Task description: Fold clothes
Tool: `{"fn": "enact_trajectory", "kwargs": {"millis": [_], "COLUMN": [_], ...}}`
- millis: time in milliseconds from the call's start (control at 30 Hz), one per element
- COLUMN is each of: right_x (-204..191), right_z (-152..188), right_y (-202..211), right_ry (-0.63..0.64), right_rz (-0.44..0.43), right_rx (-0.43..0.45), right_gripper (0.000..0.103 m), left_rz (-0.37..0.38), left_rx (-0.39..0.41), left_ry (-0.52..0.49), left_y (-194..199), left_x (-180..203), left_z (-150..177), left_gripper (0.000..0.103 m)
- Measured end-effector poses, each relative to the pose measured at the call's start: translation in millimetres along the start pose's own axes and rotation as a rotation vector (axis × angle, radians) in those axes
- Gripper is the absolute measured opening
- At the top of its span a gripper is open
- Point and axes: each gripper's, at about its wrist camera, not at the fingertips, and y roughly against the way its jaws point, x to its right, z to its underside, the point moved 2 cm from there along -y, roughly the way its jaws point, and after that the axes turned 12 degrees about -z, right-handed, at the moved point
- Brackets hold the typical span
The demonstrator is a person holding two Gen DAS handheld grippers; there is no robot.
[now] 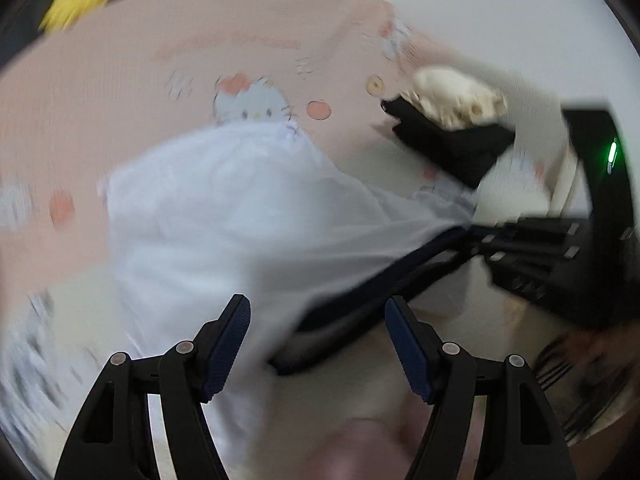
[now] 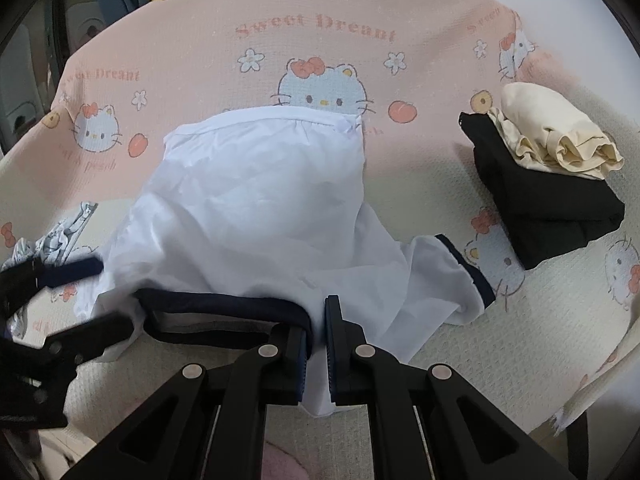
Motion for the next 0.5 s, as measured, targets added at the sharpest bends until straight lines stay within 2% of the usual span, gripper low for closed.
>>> {"fn": "enact_trajectory", "kwargs": {"millis": [100,200,500], "right_x": [1,2,8], "right_z": [1,0,5], "right_y": [0,0,-3], "right_ry": [-0.008,-0.016,-0.05], "right_rz": [-0.011,-0.02,-0.056], "right_rx": [-0.004,-0.01,-0.011], "right_gripper": [0.005,0.005,0.005], "left_rz": [-0.029,-0.002,-0.051], "left_rx": [0.029,0.019,0.121], "left_ry": [-0.174,-0.251,-0.501], "left_y": [-9,-22,-46], "left_x": [12,17,45], "left_z": [-3,-2,-8], "left_gripper": [0.068,0.068,0.068]}}
